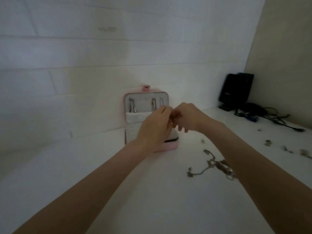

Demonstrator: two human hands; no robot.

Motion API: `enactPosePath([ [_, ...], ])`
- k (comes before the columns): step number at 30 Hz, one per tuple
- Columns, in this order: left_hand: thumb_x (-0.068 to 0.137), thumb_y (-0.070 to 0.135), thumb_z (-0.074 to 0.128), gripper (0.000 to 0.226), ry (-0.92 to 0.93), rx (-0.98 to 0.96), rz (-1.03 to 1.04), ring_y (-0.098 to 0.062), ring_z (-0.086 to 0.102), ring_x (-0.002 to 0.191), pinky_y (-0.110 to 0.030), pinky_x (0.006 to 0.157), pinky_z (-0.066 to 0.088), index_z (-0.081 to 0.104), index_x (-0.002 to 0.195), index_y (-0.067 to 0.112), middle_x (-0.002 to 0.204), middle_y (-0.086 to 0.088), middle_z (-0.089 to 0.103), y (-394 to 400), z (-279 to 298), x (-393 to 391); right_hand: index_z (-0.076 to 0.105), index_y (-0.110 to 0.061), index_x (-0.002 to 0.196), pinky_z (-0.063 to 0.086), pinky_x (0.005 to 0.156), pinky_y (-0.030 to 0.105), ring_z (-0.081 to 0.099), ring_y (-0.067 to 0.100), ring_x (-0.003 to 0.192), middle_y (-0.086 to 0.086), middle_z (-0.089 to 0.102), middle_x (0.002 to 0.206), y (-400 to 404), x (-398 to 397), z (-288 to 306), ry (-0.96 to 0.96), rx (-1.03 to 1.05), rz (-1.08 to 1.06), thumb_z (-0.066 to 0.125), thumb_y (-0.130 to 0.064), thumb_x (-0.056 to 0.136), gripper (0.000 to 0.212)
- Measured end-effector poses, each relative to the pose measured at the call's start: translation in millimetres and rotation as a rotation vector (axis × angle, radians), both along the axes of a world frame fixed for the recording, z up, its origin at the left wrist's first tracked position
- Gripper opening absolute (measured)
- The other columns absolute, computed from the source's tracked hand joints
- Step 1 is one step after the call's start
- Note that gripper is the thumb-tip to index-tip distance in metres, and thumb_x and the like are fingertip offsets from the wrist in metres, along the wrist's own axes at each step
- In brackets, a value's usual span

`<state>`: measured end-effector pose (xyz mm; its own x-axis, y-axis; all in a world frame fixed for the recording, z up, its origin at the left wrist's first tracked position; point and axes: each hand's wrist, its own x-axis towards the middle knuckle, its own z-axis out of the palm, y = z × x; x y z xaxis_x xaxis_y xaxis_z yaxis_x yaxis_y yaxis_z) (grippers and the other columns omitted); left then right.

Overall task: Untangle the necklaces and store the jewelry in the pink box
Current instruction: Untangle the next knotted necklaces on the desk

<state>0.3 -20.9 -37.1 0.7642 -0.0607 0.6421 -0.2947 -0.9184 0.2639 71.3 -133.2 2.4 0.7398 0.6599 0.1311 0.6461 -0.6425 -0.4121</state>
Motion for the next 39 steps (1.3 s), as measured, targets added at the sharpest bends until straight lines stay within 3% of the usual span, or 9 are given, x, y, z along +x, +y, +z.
enactPosePath([
  [3,0.087,0.021,0.047,0.026,0.174,0.033,-0.106,-0.021,0.059,0.084,-0.038,0.074,0.050,0.058,0.108,0.007,0.096,-0.005,0.059,-42.1,-7.5,-0.2,0.068,-0.007,0.086,0.043,0.040,0.013,0.061,0.012,0.057,0.002,0.064,0.068,-58.4,-1.5,-1.9,0.105,-0.055,-0.056,0.059,-0.008,0.087,0.009],
  [9,0.083,0.042,0.064,0.047,0.603,0.106,-0.137,-0.013,0.054,0.100,-0.026,0.083,0.045,0.051,0.124,0.022,0.109,0.007,0.055,-87.9,-24.8,1.7,0.067,-0.018,0.086,0.045,0.058,0.018,0.061,0.016,0.077,0.001,0.067,0.093,-121.4,-9.9,-25.7,0.210,-0.233,-0.166,0.073,-0.033,0.078,0.018],
  [14,0.088,0.020,0.060,0.017,0.470,0.067,-0.172,-0.017,0.059,0.093,-0.018,0.071,0.039,0.067,0.103,0.015,0.094,0.003,0.052,-90.0,-36.9,6.1,0.063,-0.022,0.078,0.045,0.068,0.021,0.058,0.015,0.087,-0.002,0.063,0.090,-118.8,-11.3,-41.3,0.242,-0.270,-0.167,0.073,-0.022,0.077,0.010],
  [19,0.089,0.016,0.057,0.013,0.363,0.061,-0.148,-0.016,0.057,0.088,-0.023,0.074,0.045,0.066,0.098,0.011,0.098,-0.001,0.057,-75.0,-46.2,7.6,0.066,-0.023,0.078,0.039,0.062,0.018,0.053,0.006,0.074,-0.009,0.058,0.077,-126.6,-7.7,-48.8,0.208,-0.132,-0.179,0.070,-0.013,0.080,0.011],
  [22,0.090,0.015,0.054,0.010,0.292,0.020,-0.176,-0.007,0.053,0.073,-0.016,0.064,0.046,0.062,0.092,0.010,0.091,0.002,0.054,-69.3,-53.9,6.8,0.068,-0.019,0.087,0.041,0.062,0.015,0.056,0.012,0.082,-0.003,0.061,0.089,-134.5,-2.4,-55.5,0.150,-0.058,-0.245,0.060,-0.002,0.084,0.019],
  [25,0.092,0.015,0.052,0.007,0.285,-0.145,-0.137,-0.004,0.053,0.071,-0.011,0.061,0.043,0.057,0.088,0.014,0.087,0.005,0.057,-71.3,-55.2,10.9,0.069,-0.014,0.095,0.038,0.058,0.013,0.053,0.011,0.081,-0.001,0.059,0.094,-131.0,2.1,-61.9,0.003,-0.011,-0.296,0.052,0.003,0.086,0.026],
  [31,0.094,0.003,0.048,0.020,0.376,-0.870,-0.168,-0.014,0.062,0.070,-0.026,0.071,0.055,0.052,0.078,0.014,0.078,-0.004,0.060,-72.5,-39.0,17.6,0.073,-0.018,0.095,0.038,0.057,0.004,0.048,-0.001,0.067,-0.013,0.059,0.084,-109.3,-7.9,-69.2,0.036,0.126,-0.105,0.063,-0.015,0.086,0.013],
  [36,0.096,0.003,0.043,0.016,0.369,-1.036,-0.235,-0.011,0.060,0.060,-0.022,0.062,0.053,0.049,0.083,0.008,0.074,-0.005,0.060,-71.9,-30.2,9.1,0.072,-0.014,0.086,0.037,0.059,0.003,0.048,0.001,0.062,-0.012,0.061,0.076,-111.6,-13.1,-71.8,0.026,0.200,-0.096,0.064,-0.012,0.085,0.008],
  [39,0.096,0.003,0.044,0.015,0.358,-1.047,-0.248,-0.006,0.056,0.052,-0.019,0.055,0.050,0.050,0.084,0.008,0.072,-0.004,0.059,-70.0,-26.3,6.7,0.068,-0.016,0.082,0.041,0.060,0.006,0.055,0.002,0.064,-0.009,0.064,0.076,-110.4,-15.0,-72.8,0.109,0.419,-0.194,0.062,-0.013,0.086,0.008],
])
